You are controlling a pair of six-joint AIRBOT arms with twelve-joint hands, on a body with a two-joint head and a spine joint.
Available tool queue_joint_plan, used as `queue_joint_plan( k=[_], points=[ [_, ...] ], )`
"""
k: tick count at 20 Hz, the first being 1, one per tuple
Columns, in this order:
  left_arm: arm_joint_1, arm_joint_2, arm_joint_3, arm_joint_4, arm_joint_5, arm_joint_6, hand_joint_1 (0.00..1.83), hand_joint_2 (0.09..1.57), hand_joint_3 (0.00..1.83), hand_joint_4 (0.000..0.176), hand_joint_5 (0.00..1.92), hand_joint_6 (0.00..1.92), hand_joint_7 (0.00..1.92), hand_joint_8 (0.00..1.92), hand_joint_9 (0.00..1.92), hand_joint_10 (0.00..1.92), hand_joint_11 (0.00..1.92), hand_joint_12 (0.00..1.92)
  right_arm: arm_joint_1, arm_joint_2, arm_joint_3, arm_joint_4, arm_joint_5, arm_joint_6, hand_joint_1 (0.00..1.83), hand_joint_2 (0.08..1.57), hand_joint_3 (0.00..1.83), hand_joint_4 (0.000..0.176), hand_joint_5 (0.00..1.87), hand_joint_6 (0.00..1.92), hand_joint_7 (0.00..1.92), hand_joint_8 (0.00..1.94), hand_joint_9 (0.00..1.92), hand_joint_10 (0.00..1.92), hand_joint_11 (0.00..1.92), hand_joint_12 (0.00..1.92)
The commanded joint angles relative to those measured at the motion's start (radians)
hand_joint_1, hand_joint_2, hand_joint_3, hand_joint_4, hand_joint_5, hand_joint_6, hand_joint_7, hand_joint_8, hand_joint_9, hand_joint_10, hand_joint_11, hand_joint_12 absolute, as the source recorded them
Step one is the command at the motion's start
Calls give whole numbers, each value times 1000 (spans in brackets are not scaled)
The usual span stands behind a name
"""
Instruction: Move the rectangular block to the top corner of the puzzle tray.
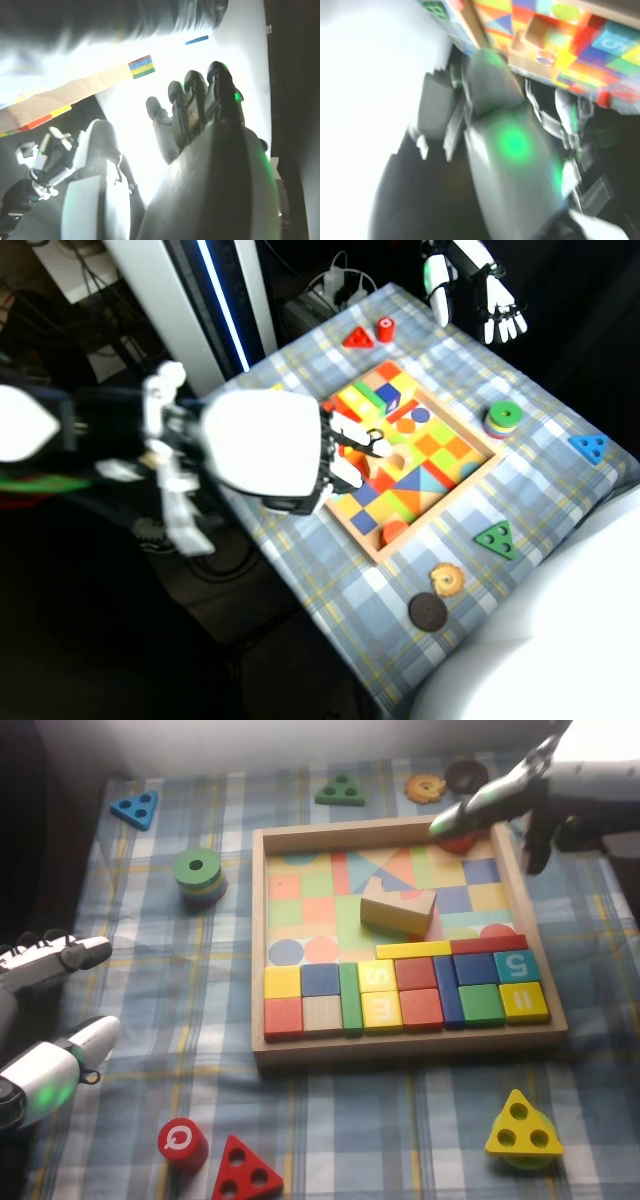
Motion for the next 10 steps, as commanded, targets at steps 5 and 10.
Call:
queue_joint_plan(
  k=[5, 10],
  points=[
    [-9, -4, 5, 34, -103, -5, 860, 1245, 0, 70, 626, 2, 371, 0, 223, 1, 0, 233, 48, -53, 49, -144, 49, 157, 1473, 1152, 31, 0, 561, 16, 1428, 1941, 1570, 1921, 1609, 1921],
    [-9, -1, 4, 35, -97, -5, 854, 1243, 0, 66, 631, 2, 374, 1, 224, 10, 0, 223, 50, -105, 83, -219, 49, 193, 1340, 1256, 11, 0, 614, 5, 1334, 1886, 1497, 1921, 1526, 1921]
  ],
)
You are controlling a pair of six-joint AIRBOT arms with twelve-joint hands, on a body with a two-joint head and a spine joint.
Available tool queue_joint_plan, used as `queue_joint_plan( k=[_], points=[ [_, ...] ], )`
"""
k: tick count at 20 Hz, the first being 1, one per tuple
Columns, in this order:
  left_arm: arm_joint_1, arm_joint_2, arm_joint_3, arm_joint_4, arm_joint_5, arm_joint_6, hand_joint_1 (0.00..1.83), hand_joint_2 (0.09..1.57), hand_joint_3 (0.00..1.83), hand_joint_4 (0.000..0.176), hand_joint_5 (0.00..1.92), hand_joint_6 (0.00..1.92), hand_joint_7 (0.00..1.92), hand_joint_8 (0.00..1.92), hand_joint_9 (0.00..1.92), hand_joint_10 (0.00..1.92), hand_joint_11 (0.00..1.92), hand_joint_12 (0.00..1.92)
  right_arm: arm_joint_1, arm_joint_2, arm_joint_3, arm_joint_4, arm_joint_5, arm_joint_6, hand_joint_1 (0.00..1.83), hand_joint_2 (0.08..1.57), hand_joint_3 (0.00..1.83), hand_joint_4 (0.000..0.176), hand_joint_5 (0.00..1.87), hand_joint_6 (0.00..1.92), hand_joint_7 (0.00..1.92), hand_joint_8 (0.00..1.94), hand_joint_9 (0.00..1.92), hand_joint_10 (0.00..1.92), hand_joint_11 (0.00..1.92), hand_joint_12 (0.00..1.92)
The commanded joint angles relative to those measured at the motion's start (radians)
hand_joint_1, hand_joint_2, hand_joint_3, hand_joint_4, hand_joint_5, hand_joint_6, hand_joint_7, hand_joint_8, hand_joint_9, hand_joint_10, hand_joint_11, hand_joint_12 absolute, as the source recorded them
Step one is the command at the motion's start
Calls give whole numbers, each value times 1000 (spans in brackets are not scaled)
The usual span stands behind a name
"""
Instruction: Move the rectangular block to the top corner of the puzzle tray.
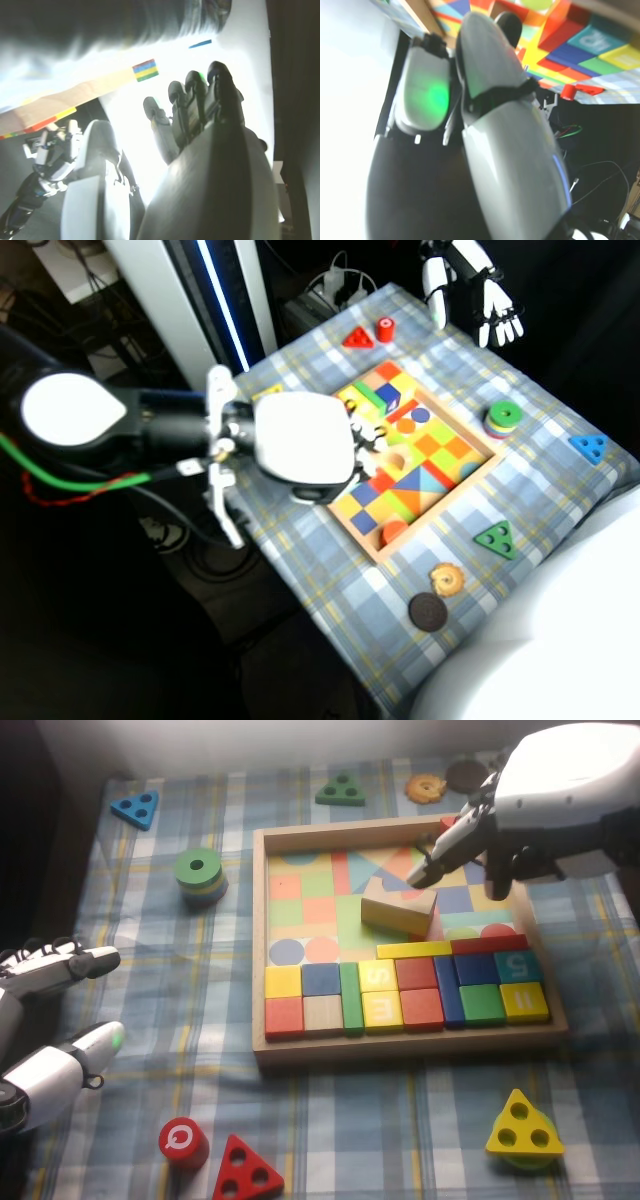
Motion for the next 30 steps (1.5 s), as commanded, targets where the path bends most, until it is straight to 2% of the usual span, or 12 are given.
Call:
queue_joint_plan(
  k=[1, 7, 10, 11, 13, 18, 21, 22, 23, 25, 29, 30],
  points=[
    [-9, -1, 4, 35, -117, -5, 848, 1244, 0, 70, 620, 1, 362, 0, 214, 5, 0, 189, 14, -7, 6, 44, 32, 2, 1303, 1267, 9, 0, 610, 2, 1315, 1909, 1467, 1921, 1499, 1921],
    [-9, 0, 6, 42, -112, -5, 869, 1250, 1, 74, 613, 0, 354, 0, 221, 2, 0, 228, 14, -39, 30, -9, 32, 27, 1282, 1279, 0, 0, 612, 2, 1333, 1939, 1463, 1921, 1503, 1921],
    [-9, 0, 6, 42, -110, -5, 895, 1247, 0, 57, 626, 5, 360, 2, 227, 4, 0, 233, 14, -47, 35, -30, 28, 32, 1288, 1282, 1, 0, 605, 0, 1313, 1941, 1452, 1921, 1488, 1921],
    [-9, 0, 7, 43, -109, -5, 900, 1241, 0, 48, 638, 5, 377, 3, 245, 9, 0, 326, 14, -49, 37, -35, 25, 32, 1252, 1279, 1, 0, 616, 4, 1320, 1941, 1461, 1921, 1498, 1921],
    [-10, 1, 6, 45, -109, -5, 890, 1242, 0, 58, 636, 1, 373, 0, 237, 4, 0, 307, 14, -49, 41, -44, 17, 36, 1245, 1279, 0, 0, 617, 3, 1337, 1941, 1476, 1921, 1508, 1921],
    [-10, 1, 5, 45, -105, -5, 901, 1243, 0, 36, 659, 2, 378, 0, 227, 1, 0, 295, 16, -48, 42, -72, -1, 56, 1278, 1292, 3, 0, 638, 2, 1345, 1941, 1501, 1921, 1538, 1921],
    [-10, 2, 4, 45, -105, -5, 901, 1239, 0, 47, 671, 5, 378, 0, 228, 1, 0, 296, 24, -40, 37, -99, -24, 66, 1300, 1293, 0, 0, 624, 2, 1430, 1714, 1545, 1861, 1495, 1921],
    [-10, 2, 4, 46, -105, -5, 898, 1238, 0, 41, 673, 6, 380, 1, 229, 1, 0, 294, 24, -33, 34, -100, -30, 66, 1310, 1305, 3, 0, 608, 0, 1434, 1662, 1554, 1835, 1499, 1921],
    [-11, 2, 4, 46, -103, -5, 893, 1238, 0, 42, 672, 3, 373, 3, 219, 6, 0, 235, 24, -27, 32, -104, -35, 67, 1318, 1292, 0, 0, 622, 4, 1393, 1825, 1569, 1904, 1566, 1921],
    [-11, 3, 4, 46, -101, -5, 916, 1230, 0, 40, 683, 2, 382, 1, 223, 7, 0, 217, 24, -17, 31, -108, -49, 67, 1330, 1296, 0, 0, 609, 1, 1341, 1932, 1553, 1920, 1597, 1921],
    [-14, 5, 3, 46, -97, -5, 874, 1242, 2, 49, 680, 2, 373, 1, 212, 2, 0, 198, 24, -1, 31, -115, -65, 72, 1334, 1304, 0, 0, 550, 0, 1235, 1941, 1456, 1921, 1514, 1921],
    [-14, 5, 4, 46, -96, -5, 871, 1244, 3, 43, 685, 4, 375, 2, 213, 3, 0, 198, 24, 1, 31, -117, -67, 73, 1336, 1304, 0, 0, 554, 2, 1214, 1941, 1436, 1921, 1502, 1921]
  ],
)
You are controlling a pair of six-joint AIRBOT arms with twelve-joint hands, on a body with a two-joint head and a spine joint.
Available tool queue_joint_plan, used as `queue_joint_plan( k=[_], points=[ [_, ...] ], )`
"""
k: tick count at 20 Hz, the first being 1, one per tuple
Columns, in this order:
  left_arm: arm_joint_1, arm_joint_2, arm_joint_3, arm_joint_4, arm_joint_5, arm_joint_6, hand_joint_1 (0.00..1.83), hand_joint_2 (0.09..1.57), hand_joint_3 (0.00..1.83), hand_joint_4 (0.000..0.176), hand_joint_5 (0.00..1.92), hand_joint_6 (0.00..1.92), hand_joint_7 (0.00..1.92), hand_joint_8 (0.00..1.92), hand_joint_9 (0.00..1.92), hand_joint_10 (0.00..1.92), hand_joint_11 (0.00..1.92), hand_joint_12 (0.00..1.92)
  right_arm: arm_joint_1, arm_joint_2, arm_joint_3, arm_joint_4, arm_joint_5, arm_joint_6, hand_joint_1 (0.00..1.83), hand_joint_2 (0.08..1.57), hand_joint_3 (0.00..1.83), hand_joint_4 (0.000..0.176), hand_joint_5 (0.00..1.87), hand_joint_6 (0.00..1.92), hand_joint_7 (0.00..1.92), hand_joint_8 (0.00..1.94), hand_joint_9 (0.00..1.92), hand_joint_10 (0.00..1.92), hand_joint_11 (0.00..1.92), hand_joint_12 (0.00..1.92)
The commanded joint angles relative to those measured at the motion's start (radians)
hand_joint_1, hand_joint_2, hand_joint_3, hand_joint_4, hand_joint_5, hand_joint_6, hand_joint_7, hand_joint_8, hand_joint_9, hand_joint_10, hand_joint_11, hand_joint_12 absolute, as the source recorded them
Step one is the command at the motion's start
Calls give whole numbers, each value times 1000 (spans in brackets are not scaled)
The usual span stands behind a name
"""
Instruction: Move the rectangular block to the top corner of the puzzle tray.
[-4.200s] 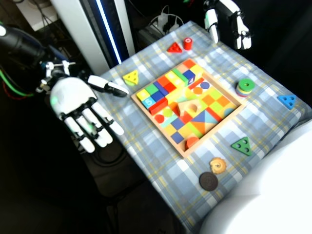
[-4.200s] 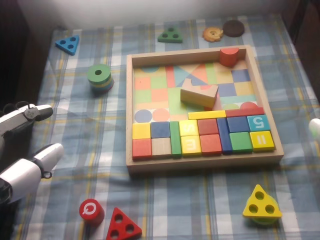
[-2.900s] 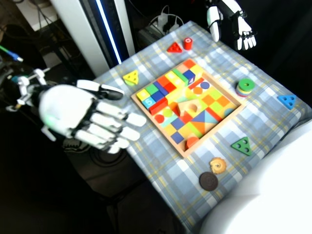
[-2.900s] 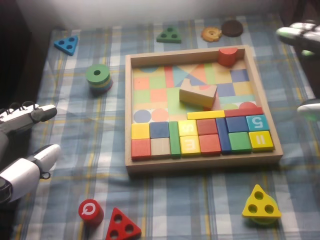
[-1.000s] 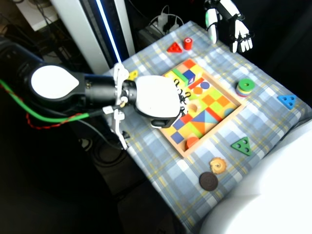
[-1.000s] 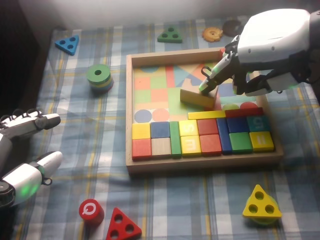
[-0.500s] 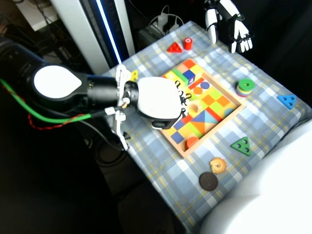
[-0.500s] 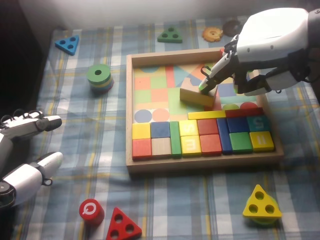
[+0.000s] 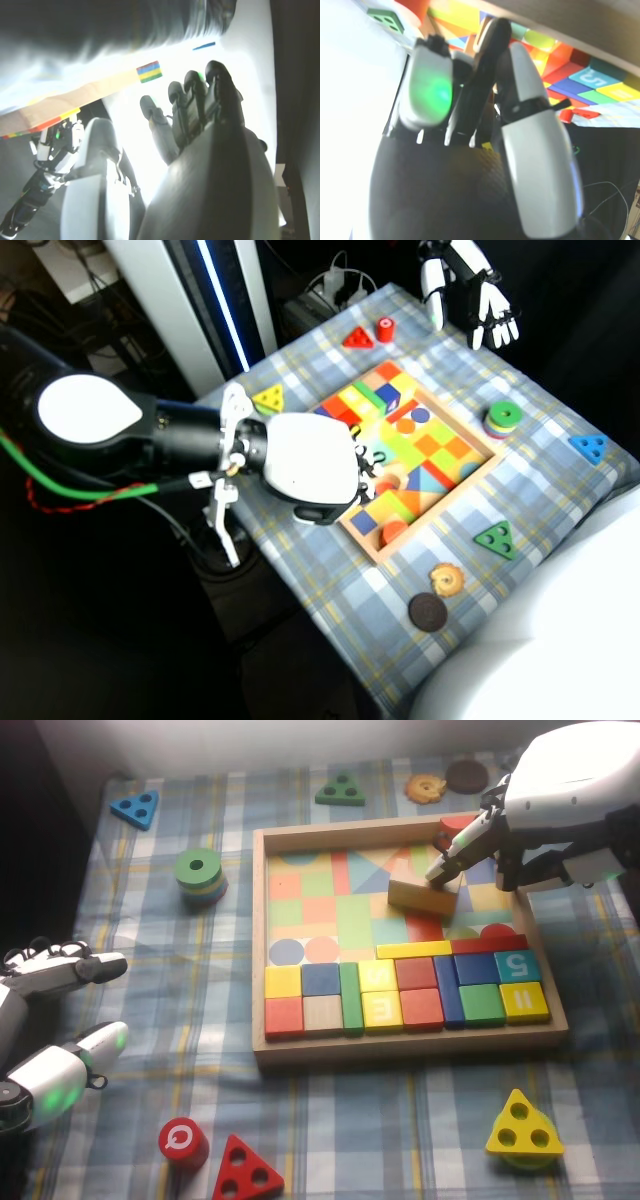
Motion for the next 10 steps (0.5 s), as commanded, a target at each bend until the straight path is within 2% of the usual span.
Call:
queue_joint_plan(
  k=[1, 3, 4, 5, 6, 7, 8, 9, 10],
  points=[
    [-8, 4, 3, 32, -106, -5, 867, 1243, 2, 46, 687, 4, 373, 1, 210, 2, 0, 197, 10, 5, 2, 29, -7, -2, 1338, 1299, 0, 0, 567, 5, 1193, 1941, 1414, 1921, 1480, 1921],
    [-8, 4, 3, 32, -104, -5, 871, 1250, 1, 56, 690, 1, 368, 1, 197, 1, 0, 70, 11, 11, 1, 19, -11, 4, 1344, 1302, 0, 0, 563, 1, 1177, 1941, 1401, 1921, 1481, 1921],
    [-8, 4, 3, 32, -103, -5, 869, 1244, 0, 45, 698, 2, 371, 1, 202, 3, 0, 86, 12, 18, -3, 14, -14, 8, 1359, 1300, 0, 0, 558, 0, 1167, 1941, 1395, 1921, 1476, 1921],
    [-8, 4, 3, 32, -102, -5, 867, 1243, 0, 37, 697, 1, 373, 1, 206, 5, 0, 89, 14, 25, -9, 9, -17, 9, 1352, 1300, 0, 12, 552, 0, 1154, 1941, 1377, 1921, 1455, 1921],
    [-9, 4, 3, 32, -102, -5, 861, 1245, 0, 39, 695, 0, 372, 0, 205, 4, 0, 90, 16, 30, -15, 1, -22, 9, 1335, 1303, 1, 39, 550, 0, 1132, 1941, 1358, 1921, 1434, 1921],
    [-9, 5, 3, 32, -101, -5, 861, 1245, 0, 46, 693, 0, 369, 0, 202, 3, 0, 92, 20, 39, -25, -15, -29, 9, 1363, 1298, 0, 51, 552, 1, 1132, 1941, 1354, 1921, 1433, 1921],
    [-9, 5, 3, 32, -101, -5, 857, 1245, 0, 48, 694, 0, 373, 0, 208, 5, 0, 120, 21, 42, -29, -22, -33, 9, 1366, 1298, 0, 55, 542, 1, 1142, 1941, 1362, 1921, 1435, 1921],
    [-9, 5, 3, 32, -100, -5, 859, 1245, 0, 46, 694, 0, 371, 0, 207, 4, 0, 125, 21, 45, -30, -25, -36, 9, 1343, 1305, 2, 79, 539, 0, 1133, 1941, 1355, 1921, 1424, 1921],
    [-9, 5, 3, 32, -98, -5, 867, 1242, 0, 39, 702, 2, 378, 1, 216, 6, 0, 161, 21, 48, -31, -28, -40, 9, 1350, 1305, 1, 71, 528, 0, 1121, 1941, 1348, 1921, 1417, 1921]
  ],
)
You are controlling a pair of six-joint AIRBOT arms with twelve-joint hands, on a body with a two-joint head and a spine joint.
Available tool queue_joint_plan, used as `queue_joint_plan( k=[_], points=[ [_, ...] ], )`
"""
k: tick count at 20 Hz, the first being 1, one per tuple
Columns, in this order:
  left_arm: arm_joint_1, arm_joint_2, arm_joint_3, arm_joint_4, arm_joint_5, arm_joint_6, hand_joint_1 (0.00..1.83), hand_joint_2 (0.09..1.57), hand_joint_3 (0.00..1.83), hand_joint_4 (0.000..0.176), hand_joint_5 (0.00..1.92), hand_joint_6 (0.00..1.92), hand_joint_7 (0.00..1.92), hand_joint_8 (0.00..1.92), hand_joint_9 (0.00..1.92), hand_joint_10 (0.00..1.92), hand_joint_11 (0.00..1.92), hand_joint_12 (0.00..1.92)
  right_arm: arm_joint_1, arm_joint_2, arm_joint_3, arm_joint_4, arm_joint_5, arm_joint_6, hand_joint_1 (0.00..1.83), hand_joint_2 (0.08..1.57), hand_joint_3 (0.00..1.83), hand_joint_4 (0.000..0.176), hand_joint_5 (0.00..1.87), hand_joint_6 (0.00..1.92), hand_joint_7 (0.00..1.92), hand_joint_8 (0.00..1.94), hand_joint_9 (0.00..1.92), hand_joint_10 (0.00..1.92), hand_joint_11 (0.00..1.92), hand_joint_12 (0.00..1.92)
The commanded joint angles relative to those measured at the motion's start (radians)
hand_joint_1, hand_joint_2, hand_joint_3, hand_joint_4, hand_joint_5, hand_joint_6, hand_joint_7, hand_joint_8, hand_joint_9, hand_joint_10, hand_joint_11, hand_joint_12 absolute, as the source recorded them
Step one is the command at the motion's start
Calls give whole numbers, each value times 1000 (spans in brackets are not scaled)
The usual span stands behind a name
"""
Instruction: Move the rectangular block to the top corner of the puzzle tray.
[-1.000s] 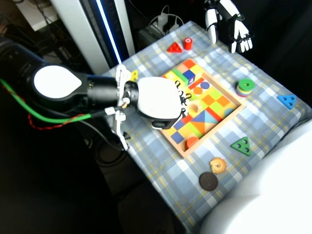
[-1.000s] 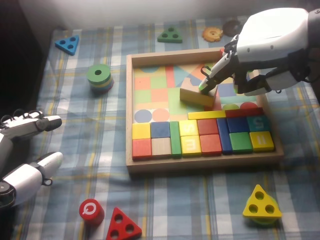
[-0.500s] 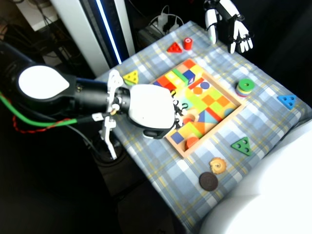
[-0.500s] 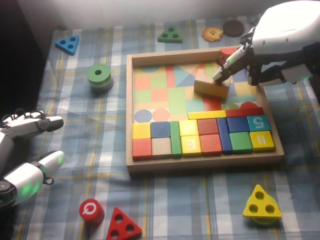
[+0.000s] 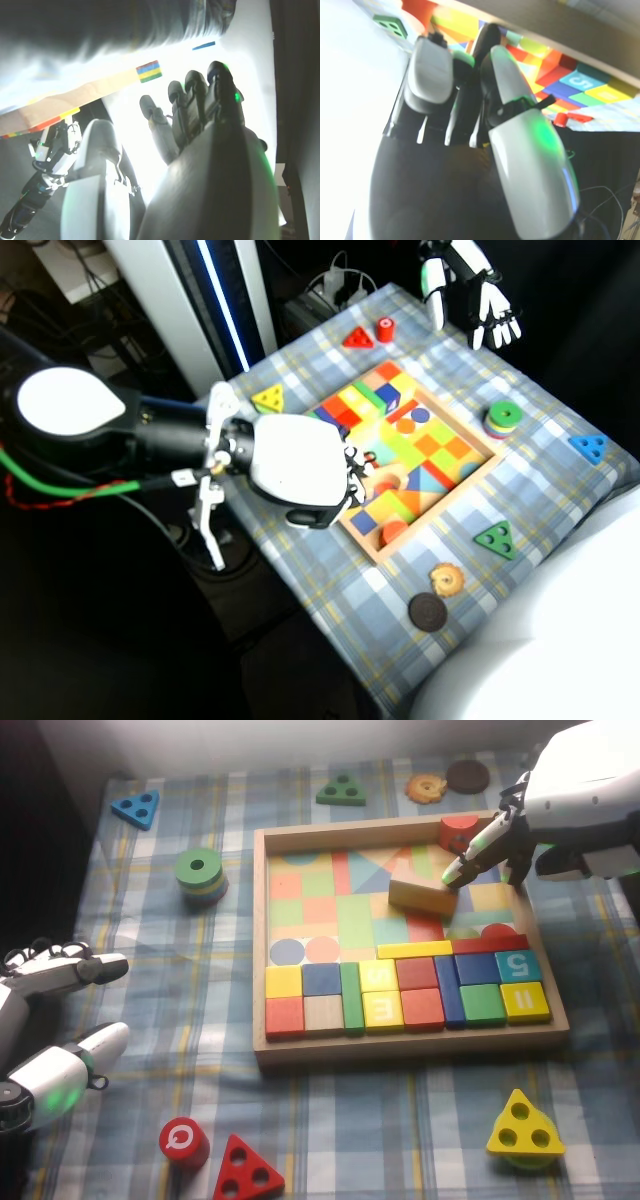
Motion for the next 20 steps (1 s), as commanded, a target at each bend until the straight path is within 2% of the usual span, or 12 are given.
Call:
queue_joint_plan(
  k=[1, 2, 3, 5, 7, 10, 11, 14, 16, 18, 19, 20],
  points=[
    [-9, 5, 3, 32, -105, -5, 886, 1238, 0, 32, 707, 3, 377, 0, 215, 5, 0, 167, 14, 7, 1, 20, -21, -3, 1367, 1304, 0, 46, 520, 0, 1107, 1941, 1343, 1921, 1415, 1921],
    [-9, 5, 2, 32, -105, -5, 870, 1244, 1, 48, 696, 0, 370, 0, 210, 3, 0, 159, 14, 7, 1, 17, -24, -3, 1380, 1300, 0, 39, 527, 2, 1133, 1941, 1362, 1921, 1424, 1921],
    [-10, 5, 2, 32, -105, -5, 869, 1241, 0, 51, 703, 2, 380, 2, 219, 6, 0, 161, 14, 7, 2, 14, -27, -3, 1344, 1299, 0, 62, 541, 5, 1120, 1941, 1344, 1921, 1404, 1921],
    [-10, 5, 2, 32, -104, -5, 861, 1243, 0, 54, 705, 2, 378, 0, 218, 4, 0, 121, 14, 7, 2, 6, -30, -3, 1361, 1295, 0, 51, 545, 4, 1124, 1941, 1349, 1921, 1411, 1921],
    [-11, 5, 3, 32, -102, -5, 863, 1243, 0, 51, 701, 0, 370, 0, 209, 0, 0, 122, 14, 7, 1, -2, -32, -3, 1360, 1294, 0, 43, 552, 4, 1116, 1941, 1352, 1921, 1414, 1921],
    [-11, 5, 2, 31, -99, -5, 856, 1244, 1, 42, 713, 3, 378, 1, 214, 1, 0, 163, 14, 12, -4, -14, -34, 16, 1318, 1300, 2, 62, 550, 1, 1102, 1941, 1343, 1921, 1419, 1921],
    [-11, 5, 2, 31, -99, -5, 845, 1245, 1, 54, 712, 3, 379, 1, 216, 2, 0, 160, 19, 13, -7, -14, -34, 16, 1347, 1297, 0, 51, 551, 1, 1110, 1941, 1352, 1921, 1431, 1921],
    [-11, 5, 1, 31, -100, -5, 858, 1248, 0, 50, 701, 0, 373, 2, 204, 5, 0, 118, 41, 13, -20, -32, -34, 15, 1383, 1287, 0, 47, 554, 5, 1103, 1941, 1338, 1921, 1404, 1921],
    [-11, 4, 2, 31, -100, -5, 866, 1246, 0, 41, 711, 1, 380, 1, 211, 4, 0, 174, 49, 13, -27, -32, -34, 15, 1386, 1289, 0, 75, 541, 1, 1128, 1941, 1349, 1921, 1404, 1921],
    [-11, 5, 1, 31, -100, -5, 876, 1245, 0, 36, 715, 0, 380, 1, 209, 7, 0, 155, 57, 16, -37, -34, -33, 15, 1382, 1293, 0, 70, 523, 2, 1166, 1941, 1373, 1921, 1436, 1921],
    [-11, 5, 1, 31, -100, -5, 850, 1248, 1, 42, 711, 0, 375, 0, 208, 6, 0, 156, 59, 18, -42, -34, -32, 15, 1398, 1282, 0, 86, 541, 7, 1189, 1941, 1391, 1921, 1453, 1921],
    [-11, 6, 1, 31, -100, -5, 843, 1244, 0, 45, 714, 1, 375, 1, 211, 7, 0, 158, 61, 18, -47, -36, -29, 15, 1427, 1273, 0, 55, 552, 8, 1203, 1941, 1407, 1921, 1472, 1921]
  ],
)
